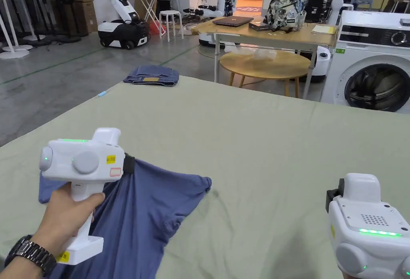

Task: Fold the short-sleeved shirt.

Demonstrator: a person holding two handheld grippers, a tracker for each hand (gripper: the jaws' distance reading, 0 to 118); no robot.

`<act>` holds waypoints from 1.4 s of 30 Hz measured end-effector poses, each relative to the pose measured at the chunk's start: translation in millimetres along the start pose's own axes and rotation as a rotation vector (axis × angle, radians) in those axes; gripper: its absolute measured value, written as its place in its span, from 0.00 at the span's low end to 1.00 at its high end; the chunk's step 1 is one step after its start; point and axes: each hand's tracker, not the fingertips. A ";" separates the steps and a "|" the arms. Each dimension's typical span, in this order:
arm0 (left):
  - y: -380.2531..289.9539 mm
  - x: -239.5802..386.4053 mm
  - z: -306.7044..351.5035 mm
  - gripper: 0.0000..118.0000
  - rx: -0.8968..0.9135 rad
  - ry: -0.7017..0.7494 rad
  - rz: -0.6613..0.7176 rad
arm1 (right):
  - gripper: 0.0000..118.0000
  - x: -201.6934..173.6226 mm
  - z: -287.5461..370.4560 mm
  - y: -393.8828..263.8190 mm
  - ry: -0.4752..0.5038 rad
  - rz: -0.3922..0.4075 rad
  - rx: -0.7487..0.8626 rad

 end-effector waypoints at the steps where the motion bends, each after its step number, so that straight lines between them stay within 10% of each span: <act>1: 9.5 5.7 8.7 0.00 0.039 -0.006 -0.006 | 0.00 2.0 0.9 2.3 -0.003 -0.001 0.005; 20: 128.7 262.9 42.8 0.00 0.250 -0.376 -0.320 | 0.00 94.2 41.7 24.0 -0.150 -0.052 0.084; 31: 33.8 446.3 6.2 0.00 0.067 -0.693 -0.491 | 0.00 190.8 73.8 6.4 -0.325 -0.079 0.061; 42: -69.2 471.4 -23.6 0.00 -0.139 -0.806 -0.554 | 0.00 225.7 87.8 -29.8 -0.395 -0.106 -0.007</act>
